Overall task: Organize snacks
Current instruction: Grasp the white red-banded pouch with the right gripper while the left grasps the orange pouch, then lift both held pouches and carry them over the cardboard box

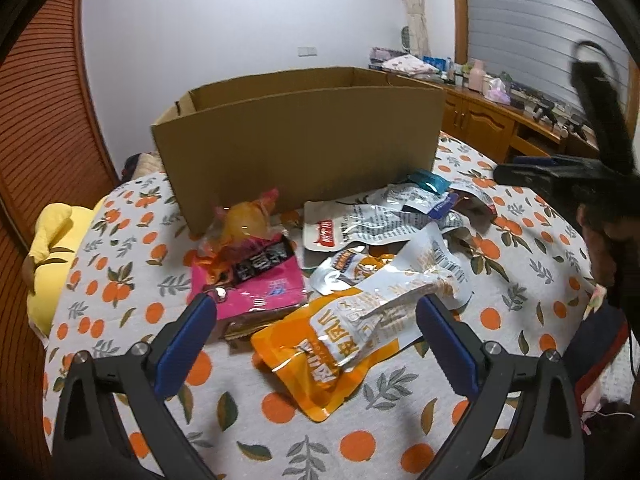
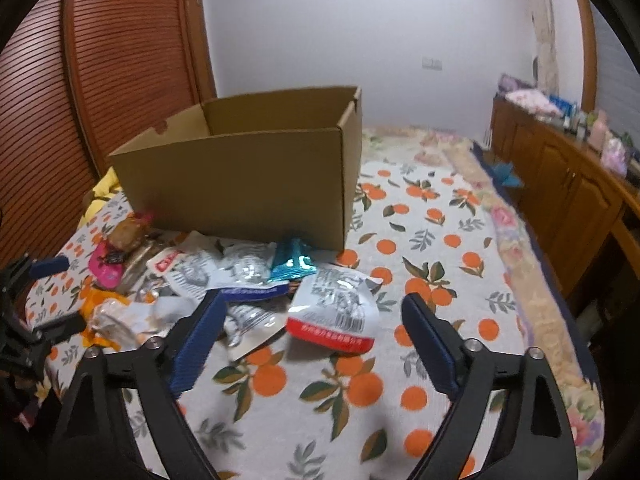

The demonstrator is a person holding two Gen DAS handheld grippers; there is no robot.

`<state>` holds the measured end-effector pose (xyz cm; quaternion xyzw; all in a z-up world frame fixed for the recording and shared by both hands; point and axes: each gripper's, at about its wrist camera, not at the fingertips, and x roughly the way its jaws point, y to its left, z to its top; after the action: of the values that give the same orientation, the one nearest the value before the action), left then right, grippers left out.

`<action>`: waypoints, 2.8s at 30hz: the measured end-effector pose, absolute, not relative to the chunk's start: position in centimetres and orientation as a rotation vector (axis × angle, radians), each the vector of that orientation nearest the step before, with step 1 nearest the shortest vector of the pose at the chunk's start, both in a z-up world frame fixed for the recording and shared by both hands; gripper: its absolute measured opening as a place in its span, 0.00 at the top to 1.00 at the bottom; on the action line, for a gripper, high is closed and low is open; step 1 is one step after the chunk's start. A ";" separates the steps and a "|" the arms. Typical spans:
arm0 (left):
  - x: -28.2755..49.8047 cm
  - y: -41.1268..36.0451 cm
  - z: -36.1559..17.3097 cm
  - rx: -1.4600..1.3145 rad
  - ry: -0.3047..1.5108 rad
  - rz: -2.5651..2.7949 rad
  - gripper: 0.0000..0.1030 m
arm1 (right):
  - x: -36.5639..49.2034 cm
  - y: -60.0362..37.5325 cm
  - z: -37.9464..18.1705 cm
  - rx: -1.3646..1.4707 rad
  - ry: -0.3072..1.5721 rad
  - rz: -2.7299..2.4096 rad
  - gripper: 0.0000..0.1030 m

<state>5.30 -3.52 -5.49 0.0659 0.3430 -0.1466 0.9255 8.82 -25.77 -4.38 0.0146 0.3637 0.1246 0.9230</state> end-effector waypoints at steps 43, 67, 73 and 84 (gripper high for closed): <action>7.2 -8.2 -8.9 0.310 0.946 -0.599 0.24 | 10.5 -26.1 -9.5 -0.117 0.942 0.331 0.34; 5.7 -6.3 -5.8 0.204 0.855 -0.600 0.52 | 9.1 -25.5 -8.2 -0.092 0.923 0.376 0.37; 6.4 -6.3 -4.4 0.178 0.806 -0.593 0.56 | 8.7 -24.9 -6.3 -0.094 0.877 0.390 0.36; 7.0 -5.8 -3.3 0.130 0.752 -0.573 0.60 | 8.0 -23.7 -3.8 -0.101 0.815 0.414 0.36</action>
<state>6.97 -5.84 -3.28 0.0626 0.3620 -0.2759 0.8882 8.04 -23.65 -3.82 -0.0485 0.3935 0.1996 0.8961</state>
